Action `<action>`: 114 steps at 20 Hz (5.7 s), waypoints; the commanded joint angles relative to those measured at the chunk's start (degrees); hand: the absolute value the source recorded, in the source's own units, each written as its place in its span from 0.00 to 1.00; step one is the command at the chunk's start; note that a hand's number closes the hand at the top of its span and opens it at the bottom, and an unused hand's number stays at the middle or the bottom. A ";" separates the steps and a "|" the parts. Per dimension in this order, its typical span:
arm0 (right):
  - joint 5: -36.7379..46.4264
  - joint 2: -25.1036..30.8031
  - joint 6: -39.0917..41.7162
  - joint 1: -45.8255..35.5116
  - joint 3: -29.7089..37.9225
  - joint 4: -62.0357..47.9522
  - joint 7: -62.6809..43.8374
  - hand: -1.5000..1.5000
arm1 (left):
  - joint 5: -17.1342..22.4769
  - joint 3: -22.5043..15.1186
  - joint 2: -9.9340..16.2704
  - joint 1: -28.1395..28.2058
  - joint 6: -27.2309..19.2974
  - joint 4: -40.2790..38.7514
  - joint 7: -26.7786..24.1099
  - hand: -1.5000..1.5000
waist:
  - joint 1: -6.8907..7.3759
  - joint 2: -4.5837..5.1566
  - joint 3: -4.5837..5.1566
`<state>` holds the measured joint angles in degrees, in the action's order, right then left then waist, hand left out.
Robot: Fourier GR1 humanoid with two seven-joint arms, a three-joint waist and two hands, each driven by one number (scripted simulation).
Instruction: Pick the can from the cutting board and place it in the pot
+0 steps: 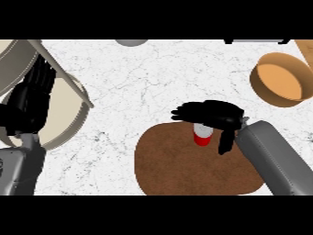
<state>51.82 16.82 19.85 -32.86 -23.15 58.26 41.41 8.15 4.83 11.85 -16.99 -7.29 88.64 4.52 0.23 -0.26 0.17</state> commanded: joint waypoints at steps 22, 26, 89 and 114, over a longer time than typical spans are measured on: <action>12.22 -12.99 -8.38 11.68 0.28 18.88 -17.36 1.00 | 0.22 2.45 0.36 3.64 2.80 0.79 -1.74 0.50 | -1.05 -0.45 -0.07; 13.84 -16.58 -10.30 13.64 -3.44 21.73 -37.77 1.00 | -0.70 1.50 -0.21 3.05 2.28 -0.04 -1.53 0.50 | -0.99 -0.57 -0.05; -3.90 20.61 -20.98 -17.71 50.78 -40.74 -11.41 0.00 | -1.39 1.84 -2.17 -0.53 3.71 -2.89 -3.86 0.50 | 1.79 1.10 -0.30; -29.97 35.76 -3.38 -13.37 74.48 -47.93 -5.72 0.00 | -1.23 2.13 -2.12 -0.73 3.78 -1.67 -3.08 0.50 | 1.90 1.67 -0.54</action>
<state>24.27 49.79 13.23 -49.03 49.00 11.38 33.52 6.80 6.76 9.99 -17.42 -3.71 87.95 2.65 2.09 1.10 -0.28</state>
